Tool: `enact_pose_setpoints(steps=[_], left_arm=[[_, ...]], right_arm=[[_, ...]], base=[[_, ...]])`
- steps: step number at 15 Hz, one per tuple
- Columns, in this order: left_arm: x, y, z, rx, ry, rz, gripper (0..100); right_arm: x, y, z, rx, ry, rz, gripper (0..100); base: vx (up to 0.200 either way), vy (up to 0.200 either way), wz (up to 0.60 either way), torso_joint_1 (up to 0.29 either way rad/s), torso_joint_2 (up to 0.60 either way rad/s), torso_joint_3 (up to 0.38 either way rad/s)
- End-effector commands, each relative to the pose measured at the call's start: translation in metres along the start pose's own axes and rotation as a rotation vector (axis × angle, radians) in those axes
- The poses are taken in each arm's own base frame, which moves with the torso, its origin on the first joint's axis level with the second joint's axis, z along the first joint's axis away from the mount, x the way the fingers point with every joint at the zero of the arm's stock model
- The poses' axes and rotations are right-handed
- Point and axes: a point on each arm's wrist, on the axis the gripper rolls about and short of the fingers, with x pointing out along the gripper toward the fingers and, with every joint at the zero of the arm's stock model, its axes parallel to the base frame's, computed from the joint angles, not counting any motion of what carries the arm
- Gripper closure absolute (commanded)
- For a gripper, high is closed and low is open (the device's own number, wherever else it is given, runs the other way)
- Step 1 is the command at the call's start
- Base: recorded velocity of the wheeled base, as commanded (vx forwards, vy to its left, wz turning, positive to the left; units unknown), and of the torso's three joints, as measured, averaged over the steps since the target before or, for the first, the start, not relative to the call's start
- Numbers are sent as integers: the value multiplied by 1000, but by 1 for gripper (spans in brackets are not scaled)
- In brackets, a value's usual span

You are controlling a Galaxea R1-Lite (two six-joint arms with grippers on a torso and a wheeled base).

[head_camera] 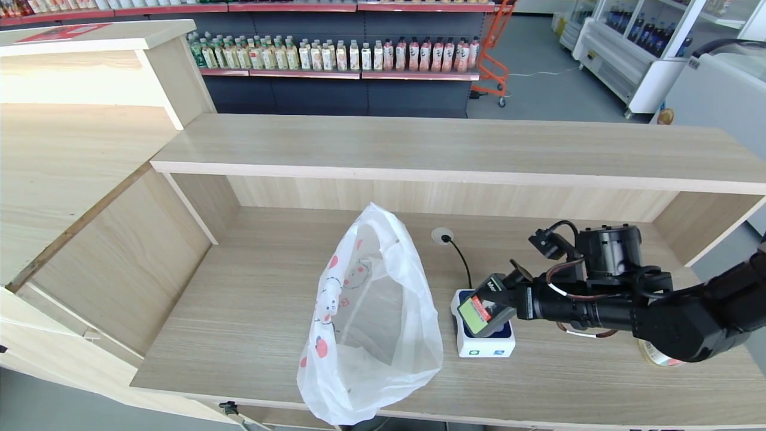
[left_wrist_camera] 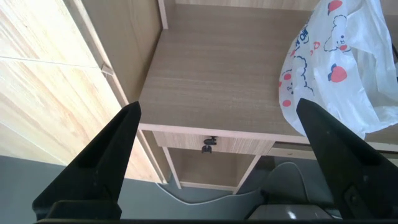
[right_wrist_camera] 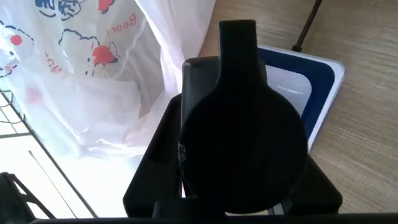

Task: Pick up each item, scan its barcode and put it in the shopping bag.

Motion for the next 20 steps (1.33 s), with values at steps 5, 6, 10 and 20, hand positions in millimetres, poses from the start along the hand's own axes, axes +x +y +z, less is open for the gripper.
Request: enact_pose_setpoints(steps=[5,6,10,20], left_arm=[[0,0,0,0,0,0,0],[0,0,0,0,0,0,0],[0,0,0,0,0,0,0],[0,0,0,2,0,0,0]], right_arm=[[33,-4,1,-11,24,14,100],[33,-2,2,-14,21,18,100],[19,7,10,-27,-9,25,100],[-115,81,19,-115,-146,91,100]], base=[[0,0,0,0,0,0],[0,0,0,0,0,0],[0,0,0,0,0,0],[0,0,0,0,0,0]])
